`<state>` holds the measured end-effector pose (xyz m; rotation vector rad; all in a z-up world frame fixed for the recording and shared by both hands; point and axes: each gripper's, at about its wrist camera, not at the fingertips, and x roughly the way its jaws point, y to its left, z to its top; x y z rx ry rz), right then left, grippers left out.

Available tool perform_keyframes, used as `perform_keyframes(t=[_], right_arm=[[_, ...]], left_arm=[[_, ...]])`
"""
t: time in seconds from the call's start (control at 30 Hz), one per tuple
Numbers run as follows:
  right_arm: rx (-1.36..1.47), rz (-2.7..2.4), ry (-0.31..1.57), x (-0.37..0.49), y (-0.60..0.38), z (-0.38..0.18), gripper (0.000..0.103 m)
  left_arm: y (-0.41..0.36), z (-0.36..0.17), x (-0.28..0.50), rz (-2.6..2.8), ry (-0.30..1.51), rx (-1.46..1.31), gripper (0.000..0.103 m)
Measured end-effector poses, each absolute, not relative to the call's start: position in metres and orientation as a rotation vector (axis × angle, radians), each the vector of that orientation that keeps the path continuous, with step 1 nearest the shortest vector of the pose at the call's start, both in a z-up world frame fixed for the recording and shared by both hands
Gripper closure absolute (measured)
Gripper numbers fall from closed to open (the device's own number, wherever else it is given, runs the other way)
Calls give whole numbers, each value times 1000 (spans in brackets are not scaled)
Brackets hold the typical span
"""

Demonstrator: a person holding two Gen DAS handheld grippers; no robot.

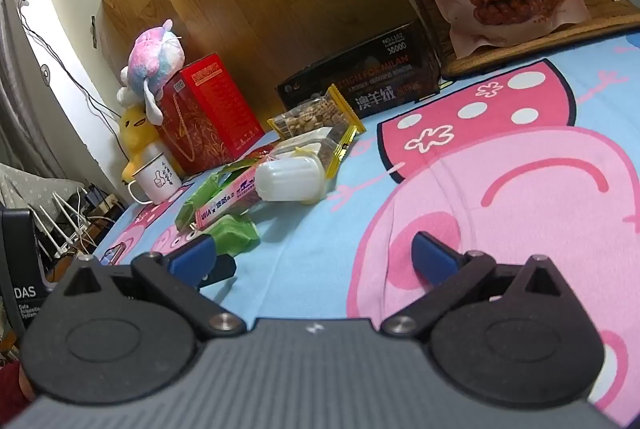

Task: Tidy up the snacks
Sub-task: 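Move both grippers toward the light green wafer pack on the sheet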

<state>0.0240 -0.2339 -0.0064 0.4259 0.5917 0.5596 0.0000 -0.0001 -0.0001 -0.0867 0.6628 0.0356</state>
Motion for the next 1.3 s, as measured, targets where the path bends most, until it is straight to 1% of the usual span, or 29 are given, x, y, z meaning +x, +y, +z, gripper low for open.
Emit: perform_keyframes(t=[1.3], right_arm=[[385,542,586,22,-230,-6,0]], left_arm=[[0,-1,-2,23,676,-50,0]])
